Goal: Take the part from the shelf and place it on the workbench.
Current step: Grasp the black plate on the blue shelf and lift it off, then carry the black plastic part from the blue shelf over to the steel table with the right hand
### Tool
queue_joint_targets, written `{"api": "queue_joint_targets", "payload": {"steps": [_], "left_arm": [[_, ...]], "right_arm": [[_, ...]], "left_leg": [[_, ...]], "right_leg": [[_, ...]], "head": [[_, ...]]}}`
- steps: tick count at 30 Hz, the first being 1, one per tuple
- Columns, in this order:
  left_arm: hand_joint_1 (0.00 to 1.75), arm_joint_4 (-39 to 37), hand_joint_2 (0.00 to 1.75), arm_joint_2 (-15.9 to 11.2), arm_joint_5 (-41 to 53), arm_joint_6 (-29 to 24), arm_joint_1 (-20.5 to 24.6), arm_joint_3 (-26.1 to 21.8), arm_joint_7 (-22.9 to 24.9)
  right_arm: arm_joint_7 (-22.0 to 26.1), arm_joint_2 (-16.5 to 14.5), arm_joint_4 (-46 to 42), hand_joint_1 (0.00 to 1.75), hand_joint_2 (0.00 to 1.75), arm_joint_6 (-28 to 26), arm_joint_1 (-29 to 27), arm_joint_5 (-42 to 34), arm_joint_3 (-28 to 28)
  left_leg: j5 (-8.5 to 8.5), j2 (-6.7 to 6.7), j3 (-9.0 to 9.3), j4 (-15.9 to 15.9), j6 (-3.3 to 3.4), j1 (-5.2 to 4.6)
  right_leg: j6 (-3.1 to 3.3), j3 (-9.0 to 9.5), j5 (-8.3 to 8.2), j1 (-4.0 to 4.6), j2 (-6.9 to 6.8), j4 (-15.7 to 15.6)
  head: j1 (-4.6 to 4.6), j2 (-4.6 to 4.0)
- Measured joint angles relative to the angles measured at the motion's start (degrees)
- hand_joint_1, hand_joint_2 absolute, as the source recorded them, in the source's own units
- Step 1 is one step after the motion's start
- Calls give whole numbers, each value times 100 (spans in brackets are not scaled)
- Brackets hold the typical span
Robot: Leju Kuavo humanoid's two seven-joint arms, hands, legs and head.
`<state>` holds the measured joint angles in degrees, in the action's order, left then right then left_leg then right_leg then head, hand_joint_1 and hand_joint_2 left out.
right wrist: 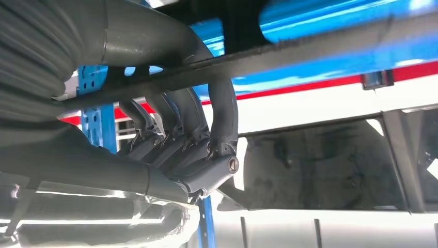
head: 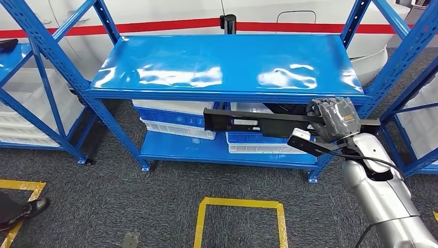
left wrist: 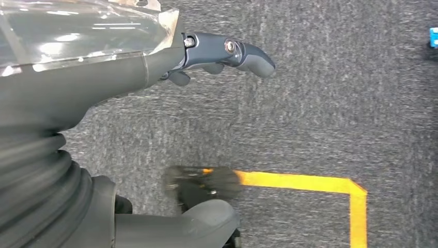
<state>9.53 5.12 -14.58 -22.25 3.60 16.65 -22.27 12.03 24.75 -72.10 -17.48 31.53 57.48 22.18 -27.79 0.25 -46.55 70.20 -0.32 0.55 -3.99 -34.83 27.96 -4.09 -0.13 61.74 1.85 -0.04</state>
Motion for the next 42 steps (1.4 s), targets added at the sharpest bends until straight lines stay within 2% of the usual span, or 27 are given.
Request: {"api": "queue_joint_targets", "payload": {"steps": [1,2,4,5,7,9,11,12,14,16,18,20,22,23,24,26,27,28,30,31,32,34,36,37,39,41,42], "left_arm": [[0,0,175,-1,0,1,5,0,0],[0,0,175,1,0,3,8,0,0],[0,0,175,8,-7,8,10,0,-4],[0,1,175,11,-13,9,15,0,-9],[0,5,175,8,-31,2,32,1,-25],[0,9,175,10,-40,-8,46,2,-40],[0,7,175,25,-44,-14,35,0,-47],[0,7,175,28,-47,-18,28,-2,-48],[0,6,175,33,-50,-17,22,-4,-47],[0,7,175,40,-50,-8,20,-5,-52],[0,7,175,44,-50,2,21,-5,-57],[0,7,175,45,-50,7,22,-6,-59],[0,11,175,62,-49,13,25,-7,-61],[0,15,175,72,-49,14,28,-8,-68],[0,18,175,79,-51,16,30,-9,-77],[0,17,175,71,-73,15,27,-10,-96],[0,15,175,67,-86,14,21,-10,-100],[0,14,175,65,-101,12,15,-11,-101],[0,13,175,67,-121,5,9,-13,-101],[0,13,175,65,-135,1,9,-16,-101],[0,13,175,62,-147,-2,9,-19,-103],[0,13,175,60,-161,-4,8,-22,-108],[0,17,175,67,-162,-4,18,-22,-111],[0,22,175,68,-161,-4,29,-22,-110],[0,30,175,78,-156,-2,50,-23,-104],[0,29,175,74,-149,-1,43,-24,-93],[0,28,175,70,-145,-1,34,-25,-87]], "right_arm": [[2,-4,-1,152,175,-1,4,4,1],[4,-10,-1,152,175,0,5,8,3],[10,-34,-1,152,175,1,20,21,6],[14,-48,-1,152,175,2,43,34,6],[18,-75,0,152,175,5,103,61,4],[21,-96,5,152,175,11,176,73,4],[25,-117,19,152,175,16,223,74,9],[27,-127,30,152,175,25,233,74,11],[27,-132,56,152,175,44,242,76,11],[23,-135,84,152,175,60,246,80,15],[21,-139,111,152,175,69,244,84,21],[19,-140,129,152,175,74,252,86,24],[19,-138,133,152,175,75,289,90,22],[17,-139,132,152,175,74,320,91,20],[12,-140,134,152,175,74,359,91,16],[-8,-146,162,152,175,112,454,82,10],[-16,-148,188,152,175,155,519,69,10],[-20,-149,217,152,175,205,590,46,9],[8,-149,281,152,175,276,756,-20,1],[26,-148,317,152,175,287,833,-54,-7],[44,-146,359,152,175,292,895,-79,-13],[62,-143,447,152,175,295,970,-109,-30],[94,-112,531,152,175,302,1047,-145,-54],[118,-79,562,152,175,305,1105,-176,-73],[170,-2,616,152,175,306,1228,-245,-115],[205,47,688,152,175,302,1266,-297,-137],[218,66,730,152,175,298,1244,-314,-138]], "left_leg": [[-224,-1,-42,401,21,-5],[-308,-3,-23,680,64,-17],[-194,-15,275,721,216,-72],[-136,-28,570,466,320,-120],[-281,-60,1345,-377,495,-235],[-446,-66,1781,-969,538,-313],[-309,-36,1729,-1125,546,-322],[-206,-28,1679,-1178,576,-319],[14,-13,1536,-1242,641,-312],[203,-18,1326,-1243,684,-339],[382,-18,1106,-1239,700,-374],[546,-18,914,-1238,710,-415],[699,-16,775,-1229,707,-444],[776,-14,732,-1235,693,-452],[846,-8,709,-1246,671,-447],[955,-10,667,-1282,606,-429],[889,-29,620,-1242,547,-412],[688,-51,546,-1107,469,-385],[39,-79,344,-496,284,-272],[-227,-74,256,-95,198,-190],[-341,-70,217,248,117,-106],[-182,-58,372,508,-54,59],[19,-49,954,12,-218,212],[-36,-56,1333,-434,-268,257],[-262,-79,1796,-1090,-221,236],[-251,-79,1784,-1239,-39,136],[-167,-59,1733,-1256,60,106]], "right_leg": [[17,-87,-76,22,-6,-4],[47,-173,-146,54,-14,-4],[114,-353,-293,135,-22,-6],[141,-432,-370,169,-17,-14],[163,-535,-517,233,-3,-41],[132,-556,-682,259,-1,-120],[75,-573,-820,271,-2,-216],[80,-619,-756,286,0,-188],[169,-778,-321,317,4,205],[235,-925,163,336,5,973],[190,-861,248,366,5,1452],[163,-425,75,422,5,1155],[279,272,138,498,-12,288],[334,519,208,526,-28,-99],[380,642,267,541,-41,-343],[413,601,158,498,-58,-479],[447,564,72,456,-63,-498],[477,507,-27,407,-68,-517],[480,333,-224,333,-71,-522],[452,223,-317,299,-70,-519],[404,116,-404,261,-70,-515],[296,-90,-566,167,-78,-504],[156,-272,-718,89,-87,-483],[77,-351,-786,60,-94,-468],[-86,-434,-940,55,-110,-486],[-231,-439,-1126,29,-121,-625],[-256,-457,-1139,2,-118,-672]], "head": [[10,0],[15,0],[19,0],[19,0],[17,0],[9,0],[2,0],[-1,0],[-21,0],[-33,0],[-32,0],[-31,0],[-26,0],[-21,0],[-21,0],[-35,0],[-47,0],[-44,0],[-31,0],[-20,0],[-21,0],[-17,0],[-7,0],[0,0],[9,0],[12,0],[14,0]]}}
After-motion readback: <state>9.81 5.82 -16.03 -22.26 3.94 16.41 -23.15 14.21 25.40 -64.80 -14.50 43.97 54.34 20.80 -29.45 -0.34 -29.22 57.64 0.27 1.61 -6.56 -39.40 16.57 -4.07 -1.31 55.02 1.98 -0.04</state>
